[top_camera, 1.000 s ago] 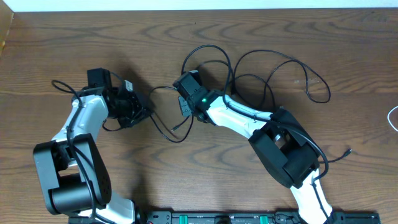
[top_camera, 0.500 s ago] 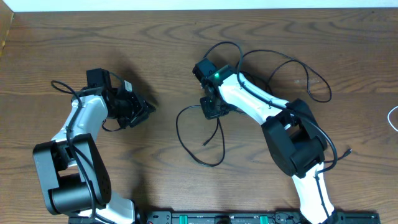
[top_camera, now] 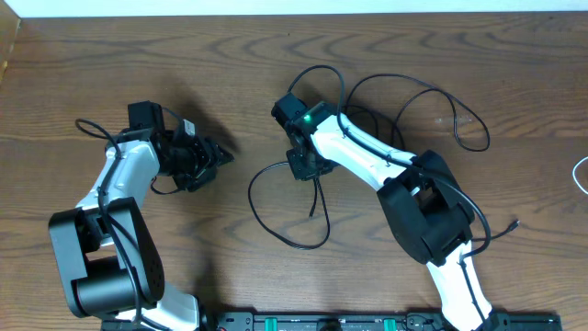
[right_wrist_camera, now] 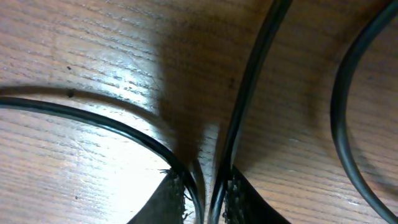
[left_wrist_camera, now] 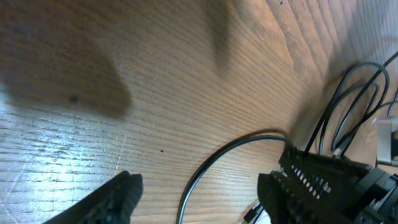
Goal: Untangle cables
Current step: 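Pull the right gripper far up-right, dragging a black cable out of view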
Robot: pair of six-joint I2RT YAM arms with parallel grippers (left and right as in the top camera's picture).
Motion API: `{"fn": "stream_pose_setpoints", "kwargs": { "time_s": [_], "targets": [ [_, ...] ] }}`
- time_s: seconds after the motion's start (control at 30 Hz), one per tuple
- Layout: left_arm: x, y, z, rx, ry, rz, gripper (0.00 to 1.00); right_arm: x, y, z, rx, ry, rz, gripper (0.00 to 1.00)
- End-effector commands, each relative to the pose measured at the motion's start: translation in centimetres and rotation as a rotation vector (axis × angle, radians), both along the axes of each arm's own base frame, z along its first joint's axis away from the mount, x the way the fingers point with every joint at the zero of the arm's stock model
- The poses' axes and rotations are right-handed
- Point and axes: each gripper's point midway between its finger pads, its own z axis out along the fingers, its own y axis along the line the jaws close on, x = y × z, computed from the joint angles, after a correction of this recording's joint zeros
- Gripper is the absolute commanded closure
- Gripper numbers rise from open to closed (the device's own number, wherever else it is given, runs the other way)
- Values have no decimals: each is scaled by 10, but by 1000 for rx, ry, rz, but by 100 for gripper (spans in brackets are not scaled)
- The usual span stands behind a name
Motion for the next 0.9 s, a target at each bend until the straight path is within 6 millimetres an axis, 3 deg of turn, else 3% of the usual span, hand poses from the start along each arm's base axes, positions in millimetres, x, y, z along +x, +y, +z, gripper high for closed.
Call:
{"fn": "stream_pose_setpoints", "kwargs": {
  "time_s": [0.0, 0.03, 0.13, 0.23, 0.33, 0.43, 0.53, 0.6, 0.63, 0.73, 0.77, 0.87],
  "targets": [
    [1, 3, -1, 10, 5, 7, 21, -21, -10, -38, -121, 50, 28, 92],
    [1, 3, -1, 10, 5, 6, 12, -21, -10, -38, -123, 47, 25, 99],
    [1, 3, -1, 10, 5, 7, 0, -20, -6, -36, -59, 82, 53, 99],
    [1, 3, -1, 10, 5, 7, 1, -10, 2, -25, 60, 101, 150, 99],
    [1, 3, -1, 10, 5, 7, 1, 13, -12, -2, 79, 54, 151, 99],
    [1, 3, -1, 10, 5, 7, 1, 43, -27, 38, 133, -35, 122, 99],
    [1, 3, -1, 10, 5, 7, 1, 83, -49, 114, 308, -202, 78, 99],
    [1, 3, -1, 10, 5, 7, 1, 93, -62, 159, 450, -263, 69, 99],
    [1, 3, -1, 10, 5, 7, 1, 95, -66, 171, 495, -278, 71, 99],
    [1, 3, -1, 10, 5, 7, 1, 105, -94, 212, 587, -363, 45, 99],
    [1, 3, -1, 9, 5, 7, 1, 118, -125, 226, 545, -440, -13, 99],
    [1, 3, -1, 10, 5, 7, 1, 138, -186, 234, 410, -538, -136, 99]
  ]
}}
